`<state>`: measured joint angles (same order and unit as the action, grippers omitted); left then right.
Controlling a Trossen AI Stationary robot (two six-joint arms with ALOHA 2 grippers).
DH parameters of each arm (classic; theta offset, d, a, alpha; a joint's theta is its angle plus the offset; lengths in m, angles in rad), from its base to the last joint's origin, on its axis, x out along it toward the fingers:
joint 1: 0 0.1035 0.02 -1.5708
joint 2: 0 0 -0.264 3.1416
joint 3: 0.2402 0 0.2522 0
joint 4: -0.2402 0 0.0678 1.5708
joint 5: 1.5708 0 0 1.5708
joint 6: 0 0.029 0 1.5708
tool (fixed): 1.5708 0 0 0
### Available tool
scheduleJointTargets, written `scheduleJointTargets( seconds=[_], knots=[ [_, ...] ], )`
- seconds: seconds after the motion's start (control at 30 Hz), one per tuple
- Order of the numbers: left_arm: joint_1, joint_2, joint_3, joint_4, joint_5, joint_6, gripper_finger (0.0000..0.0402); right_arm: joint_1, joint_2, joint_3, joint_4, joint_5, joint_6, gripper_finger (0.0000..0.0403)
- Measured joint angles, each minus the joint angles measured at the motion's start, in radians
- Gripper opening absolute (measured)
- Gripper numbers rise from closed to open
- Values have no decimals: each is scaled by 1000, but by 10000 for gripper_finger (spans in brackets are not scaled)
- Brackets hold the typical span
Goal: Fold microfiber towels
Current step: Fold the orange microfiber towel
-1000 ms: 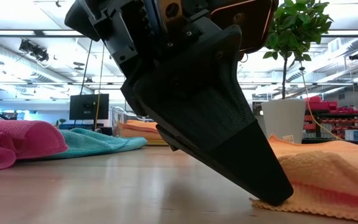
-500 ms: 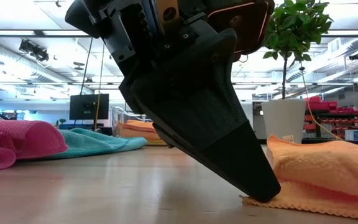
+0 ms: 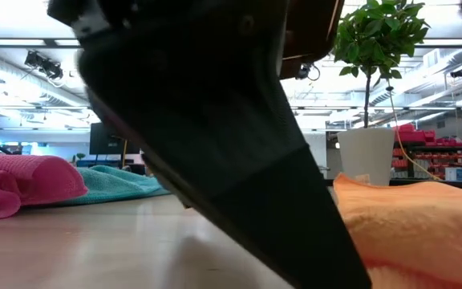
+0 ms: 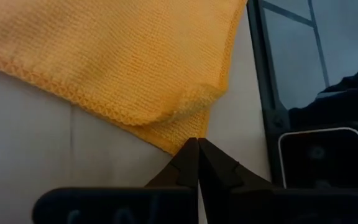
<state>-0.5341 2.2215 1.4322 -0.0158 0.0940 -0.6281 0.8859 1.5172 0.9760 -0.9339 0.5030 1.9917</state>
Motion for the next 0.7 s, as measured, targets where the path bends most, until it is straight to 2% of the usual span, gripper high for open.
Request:
scheduleJointTargets(
  seconds=[0.2, 0.33, 0.47, 0.57, 0.7],
  knots=[
    [-23, 0, 0, 1, -3, -46, 6, -149, -205, -237, 73, -64, -92, 2],
    [-24, 0, 0, 3, 0, -78, 14, -235, -285, -329, 116, -69, -171, 2],
    [-21, 0, 0, 3, 0, -95, 10, -310, -305, -380, 151, -83, -256, 2],
    [-18, 0, 0, 3, 0, -99, 6, -370, -299, -433, 250, -119, -335, 2],
    [-14, 0, 0, 3, 1, -119, 16, -422, -298, -473, 302, -125, -386, 2]
  ],
)
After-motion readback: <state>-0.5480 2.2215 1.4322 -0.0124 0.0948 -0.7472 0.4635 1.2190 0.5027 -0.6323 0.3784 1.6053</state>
